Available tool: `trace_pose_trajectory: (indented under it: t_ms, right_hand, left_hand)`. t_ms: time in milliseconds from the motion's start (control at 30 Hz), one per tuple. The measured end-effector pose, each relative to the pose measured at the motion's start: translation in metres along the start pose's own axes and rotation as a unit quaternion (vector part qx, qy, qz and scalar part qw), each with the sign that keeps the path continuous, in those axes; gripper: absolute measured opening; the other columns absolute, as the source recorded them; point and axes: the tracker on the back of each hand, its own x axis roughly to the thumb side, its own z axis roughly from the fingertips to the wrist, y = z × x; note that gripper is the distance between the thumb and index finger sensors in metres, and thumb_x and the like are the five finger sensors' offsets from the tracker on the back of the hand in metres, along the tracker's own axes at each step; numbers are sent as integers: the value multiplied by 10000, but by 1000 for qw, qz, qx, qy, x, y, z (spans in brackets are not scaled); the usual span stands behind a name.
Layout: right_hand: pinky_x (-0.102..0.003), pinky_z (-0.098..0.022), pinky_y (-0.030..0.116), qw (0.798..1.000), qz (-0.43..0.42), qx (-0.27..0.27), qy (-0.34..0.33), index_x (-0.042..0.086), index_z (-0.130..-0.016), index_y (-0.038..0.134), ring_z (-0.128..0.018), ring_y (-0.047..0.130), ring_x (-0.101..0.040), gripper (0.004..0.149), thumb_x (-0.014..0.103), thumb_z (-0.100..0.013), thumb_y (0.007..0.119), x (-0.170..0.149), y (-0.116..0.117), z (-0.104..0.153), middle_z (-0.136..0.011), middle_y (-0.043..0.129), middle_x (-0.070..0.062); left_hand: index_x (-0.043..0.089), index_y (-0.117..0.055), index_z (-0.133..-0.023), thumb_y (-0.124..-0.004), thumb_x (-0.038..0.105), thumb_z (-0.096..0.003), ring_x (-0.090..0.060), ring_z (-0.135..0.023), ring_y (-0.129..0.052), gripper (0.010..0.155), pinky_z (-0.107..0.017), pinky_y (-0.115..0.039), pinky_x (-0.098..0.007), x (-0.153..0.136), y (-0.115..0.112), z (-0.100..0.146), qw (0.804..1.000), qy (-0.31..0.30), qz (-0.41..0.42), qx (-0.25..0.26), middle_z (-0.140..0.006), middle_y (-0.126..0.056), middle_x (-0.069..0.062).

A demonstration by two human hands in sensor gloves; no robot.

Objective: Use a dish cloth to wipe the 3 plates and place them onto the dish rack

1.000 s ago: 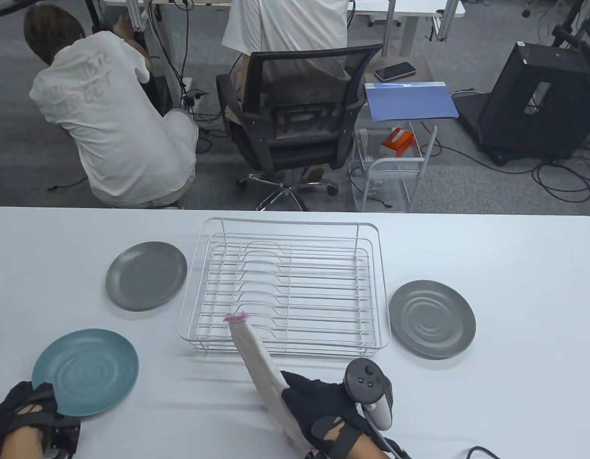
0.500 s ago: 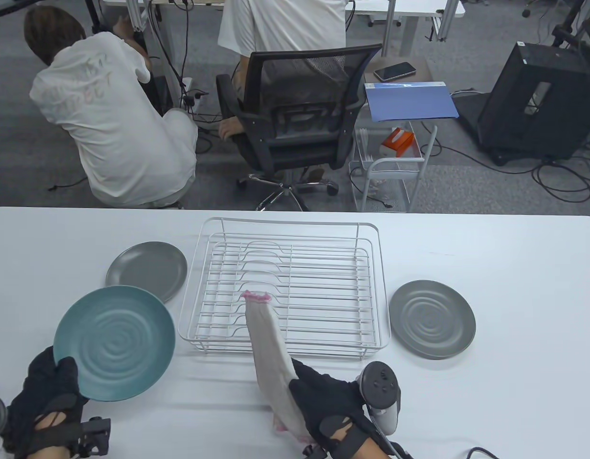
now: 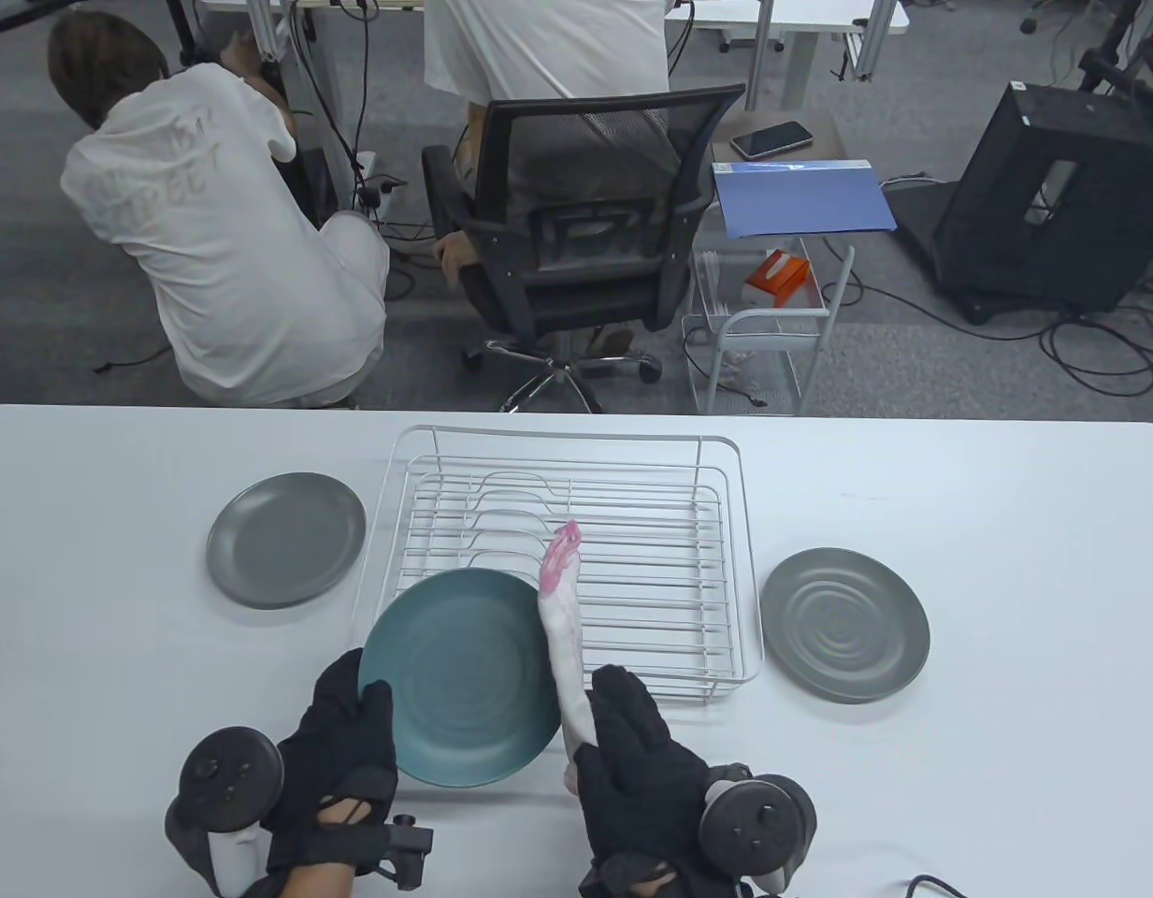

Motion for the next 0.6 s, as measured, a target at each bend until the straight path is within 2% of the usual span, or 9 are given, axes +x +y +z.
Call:
trace_pose_trajectory:
  t_ms: [100,200,300,400,467,600]
  right_hand:
    - [-647,-584,515,998,45,37,-7,-17,-862,748,-844,528,-519,536,360,-481,764,6,14,2,-951,575,-273]
    - [-639,-592,478,992,105,59,-20,-19,-860,755,-855,498,-508,531,354,-482,770,12,25,3,-955,580,-267]
    - [-625,-605,454,980,177,89,6,-7,-871,745,-871,475,-493,534,364,-488,758,14,33,3,-966,573,-258]
    - [-636,-596,478,958,246,135,54,1,-879,732,-856,490,-506,539,378,-494,743,14,40,2,-953,568,-267]
    - [-652,-586,491,960,238,132,72,-6,-883,716,-842,494,-528,544,375,-496,738,12,41,3,-944,554,-287]
    - [-653,-577,503,968,216,94,90,-3,-885,707,-829,498,-527,544,374,-495,734,4,33,0,-930,550,-293]
  left_hand:
    - [228,-603,-1000,-746,366,-567,-180,-388,-1148,476,-395,-937,-422,-4,-11,5,999,-8,29,-28,-849,-956,-57]
    - [199,-587,-995,-755,344,-560,-236,-400,-1143,488,-398,-918,-460,-5,-20,10,994,-20,90,-51,-860,-937,-105]
    - [185,-560,-1002,-753,337,-558,-261,-426,-1139,508,-413,-911,-474,-3,-23,12,992,-44,92,-74,-874,-921,-121]
    - [167,-539,-1009,-754,330,-562,-287,-449,-1132,522,-428,-900,-491,2,-31,13,989,-63,78,-112,-896,-899,-143]
    - [161,-527,-1012,-751,332,-559,-287,-460,-1134,533,-434,-902,-490,3,-35,13,987,-74,65,-128,-908,-891,-143]
    - [146,-499,-1019,-766,319,-559,-325,-494,-1128,560,-445,-893,-514,5,-42,15,977,-84,89,-174,-937,-856,-168]
